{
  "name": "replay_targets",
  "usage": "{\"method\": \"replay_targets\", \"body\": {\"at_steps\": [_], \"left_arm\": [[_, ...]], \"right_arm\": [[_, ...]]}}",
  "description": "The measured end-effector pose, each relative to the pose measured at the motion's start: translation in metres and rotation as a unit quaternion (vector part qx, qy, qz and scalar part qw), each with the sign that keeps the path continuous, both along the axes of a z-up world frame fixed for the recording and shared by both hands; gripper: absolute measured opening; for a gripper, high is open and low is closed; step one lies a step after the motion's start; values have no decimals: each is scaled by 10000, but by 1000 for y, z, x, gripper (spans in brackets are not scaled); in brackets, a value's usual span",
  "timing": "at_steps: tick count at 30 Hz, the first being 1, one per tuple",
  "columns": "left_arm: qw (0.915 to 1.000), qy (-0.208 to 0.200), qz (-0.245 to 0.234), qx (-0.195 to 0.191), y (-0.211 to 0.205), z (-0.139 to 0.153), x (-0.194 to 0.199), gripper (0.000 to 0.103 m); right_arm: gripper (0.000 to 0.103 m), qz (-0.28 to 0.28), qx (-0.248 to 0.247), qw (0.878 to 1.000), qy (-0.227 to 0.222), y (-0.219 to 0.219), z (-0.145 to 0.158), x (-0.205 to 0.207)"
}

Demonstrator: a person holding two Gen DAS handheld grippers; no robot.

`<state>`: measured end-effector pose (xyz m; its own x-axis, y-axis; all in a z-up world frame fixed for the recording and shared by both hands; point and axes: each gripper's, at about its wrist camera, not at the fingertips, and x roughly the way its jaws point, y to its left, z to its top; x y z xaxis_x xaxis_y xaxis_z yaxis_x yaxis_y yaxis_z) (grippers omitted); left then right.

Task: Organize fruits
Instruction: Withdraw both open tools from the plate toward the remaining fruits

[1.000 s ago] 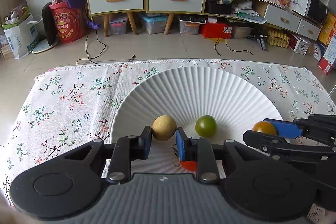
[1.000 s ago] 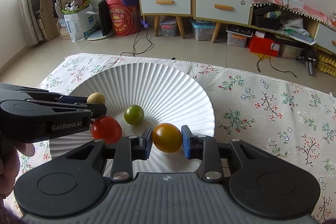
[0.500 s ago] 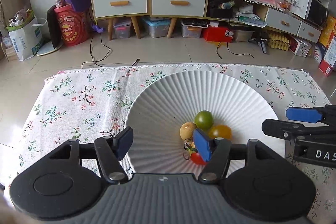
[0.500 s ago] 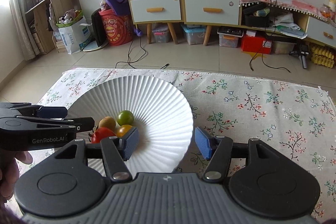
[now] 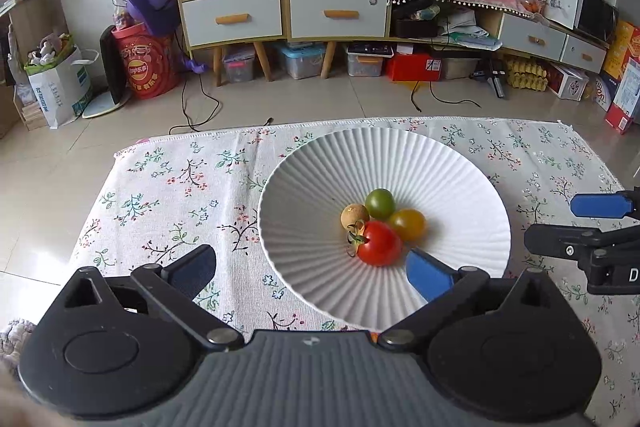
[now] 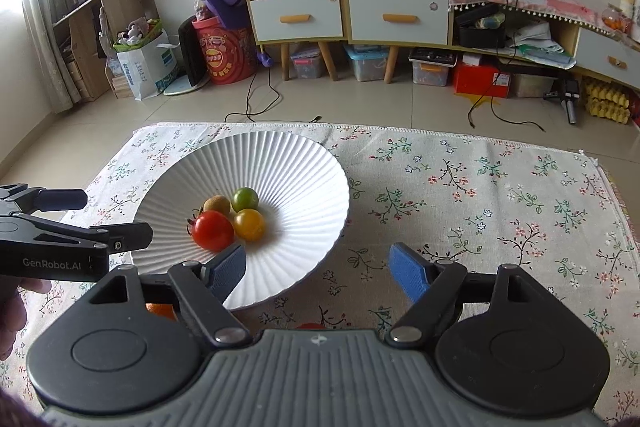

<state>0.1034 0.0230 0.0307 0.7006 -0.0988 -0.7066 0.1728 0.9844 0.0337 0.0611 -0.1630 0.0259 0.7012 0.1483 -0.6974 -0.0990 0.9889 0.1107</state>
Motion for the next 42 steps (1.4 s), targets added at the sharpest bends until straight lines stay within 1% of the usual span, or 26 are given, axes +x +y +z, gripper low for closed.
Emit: {"method": "replay_targets", "body": {"at_steps": [2,5,10,17,24,28,31,35,39,42], "left_arm": [[10000,31,-18,2,-1,1,-4,95],[9999,128,-104,24,-3,1,-10,95],[9993,219,-263,166,-4,-2,-24,96],[9983,276,-487,153,-2,-6,-48,96],[9969,333,-628,330,-3,-19,-71,96],[9964,311,-701,364,-1,-24,-82,96],[9963,307,-741,310,1,-28,-90,96],[9962,282,-788,227,2,-31,-96,96],[9958,188,-848,279,1,-34,-102,96],[9958,174,-869,239,2,-36,-104,96]], "right_arm": [[82,33,-31,10000,3,2,1,-4],[83,80,-100,9999,8,4,1,-11],[87,211,-300,9993,5,10,-2,-23],[90,364,-275,9989,85,13,-6,-40],[92,516,-398,9979,27,16,-10,-56],[93,534,-399,9978,23,13,-13,-63],[93,539,-388,9978,16,11,-15,-68],[95,594,-415,9974,-4,11,-19,-75],[95,645,-493,9967,32,10,-24,-77],[96,690,-538,9962,48,11,-27,-79]]}}
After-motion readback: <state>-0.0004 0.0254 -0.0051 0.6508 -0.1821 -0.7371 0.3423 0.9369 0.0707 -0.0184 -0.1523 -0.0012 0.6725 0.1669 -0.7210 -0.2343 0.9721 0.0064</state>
